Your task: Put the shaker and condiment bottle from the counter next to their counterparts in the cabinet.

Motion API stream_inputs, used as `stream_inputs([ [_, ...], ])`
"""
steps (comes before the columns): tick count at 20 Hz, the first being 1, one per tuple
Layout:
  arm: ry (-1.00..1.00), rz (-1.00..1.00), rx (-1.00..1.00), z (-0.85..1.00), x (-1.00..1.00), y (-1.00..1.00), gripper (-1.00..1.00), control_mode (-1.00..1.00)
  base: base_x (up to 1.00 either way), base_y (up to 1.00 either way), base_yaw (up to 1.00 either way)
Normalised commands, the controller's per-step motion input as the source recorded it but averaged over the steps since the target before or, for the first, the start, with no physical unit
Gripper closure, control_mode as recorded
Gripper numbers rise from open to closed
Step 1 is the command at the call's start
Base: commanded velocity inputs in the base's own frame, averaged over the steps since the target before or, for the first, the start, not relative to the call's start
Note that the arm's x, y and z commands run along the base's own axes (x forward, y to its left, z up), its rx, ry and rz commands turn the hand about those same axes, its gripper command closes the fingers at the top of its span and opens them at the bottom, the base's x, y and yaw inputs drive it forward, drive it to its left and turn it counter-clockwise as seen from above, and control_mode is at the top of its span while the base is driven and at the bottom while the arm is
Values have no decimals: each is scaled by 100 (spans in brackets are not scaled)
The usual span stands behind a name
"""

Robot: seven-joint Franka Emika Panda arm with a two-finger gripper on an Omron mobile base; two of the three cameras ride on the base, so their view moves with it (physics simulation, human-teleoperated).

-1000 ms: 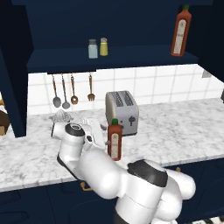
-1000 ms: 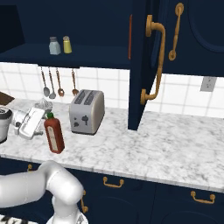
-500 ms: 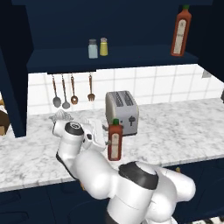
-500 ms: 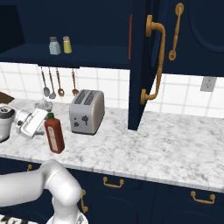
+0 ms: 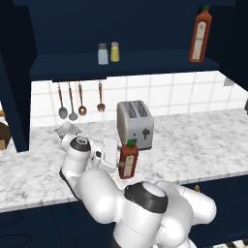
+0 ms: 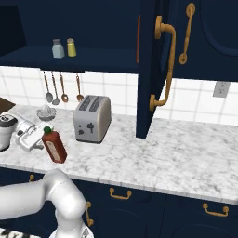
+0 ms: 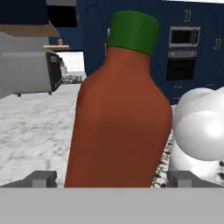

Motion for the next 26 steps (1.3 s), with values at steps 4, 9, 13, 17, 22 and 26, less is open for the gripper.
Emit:
stream_inputs([
  [4, 25, -17, -7, -19, -4, -14, -100, -100, 0, 0, 0],
  [9, 24, -7, 3, -12, 17, -42, -100, -100, 0, 0, 0],
  [13, 20, 5, 21, 0, 25, -48, 100, -100, 0, 0, 0],
  [17, 12, 2, 15, -1, 18, -24, 100, -100, 0, 0, 0],
  [22, 6, 0, 5, 5, 0, -2, 100, -100, 0, 0, 0],
  [26, 1, 0, 0, 52, 0, 0, 100, -100, 0, 0, 0],
])
